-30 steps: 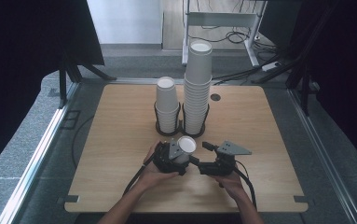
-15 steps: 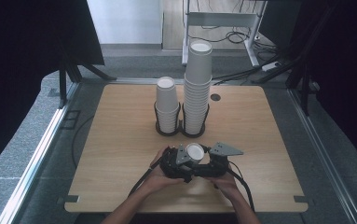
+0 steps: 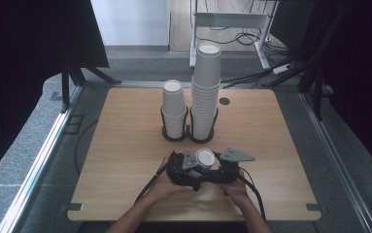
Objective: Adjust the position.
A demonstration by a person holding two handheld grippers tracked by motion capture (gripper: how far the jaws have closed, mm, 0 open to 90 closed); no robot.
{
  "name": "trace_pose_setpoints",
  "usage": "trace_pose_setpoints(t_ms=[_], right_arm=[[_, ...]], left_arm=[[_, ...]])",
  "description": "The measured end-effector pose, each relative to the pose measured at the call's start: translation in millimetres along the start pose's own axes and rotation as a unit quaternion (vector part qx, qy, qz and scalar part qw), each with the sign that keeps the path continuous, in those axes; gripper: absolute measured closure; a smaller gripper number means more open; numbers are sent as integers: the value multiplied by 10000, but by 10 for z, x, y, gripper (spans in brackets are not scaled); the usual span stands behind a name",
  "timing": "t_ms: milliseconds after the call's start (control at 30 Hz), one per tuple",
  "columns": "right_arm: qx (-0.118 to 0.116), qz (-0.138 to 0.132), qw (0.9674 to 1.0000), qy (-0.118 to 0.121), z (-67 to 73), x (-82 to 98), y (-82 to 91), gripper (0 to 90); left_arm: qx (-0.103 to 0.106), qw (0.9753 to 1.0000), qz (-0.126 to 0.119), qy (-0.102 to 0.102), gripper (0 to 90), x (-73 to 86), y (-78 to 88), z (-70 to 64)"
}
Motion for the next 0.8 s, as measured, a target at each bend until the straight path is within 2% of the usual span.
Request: trace_pose_setpoints(t_ms=[33,167,200,400,467,800], right_arm=[[-63,-95,9998,-137,-24,-16,28,229],[-153,-185,9994,-241,-44,-32,60,229],[-256,-231,9986,-408,-51,-32,66,230],[-415,-315,9969,-596,-54,-34,69,230],[-585,-416,9943,-786,-53,-40,75,231],[-549,-328,9953,-724,-64,-16,61,223]], left_arm=[[30,10000,-63,10,34,-4,18,8],[78,9999,-147,-6,22,-9,32,7],[84,9998,-161,-9,19,-8,28,7],[116,9997,-225,5,14,0,29,15],[139,9995,-281,14,17,-3,32,13],[122,9995,-252,-174,90,11,19,-18]])
Point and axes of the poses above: each handheld gripper's, and its own axes: y roughly backward along the jaws, x roughly out of its underside, z roughly to its left, the point moved 4 cm from there along -y, roughly forward along the jaws, and after that the axes turned 5 degrees about z, right-handed, at the moved point
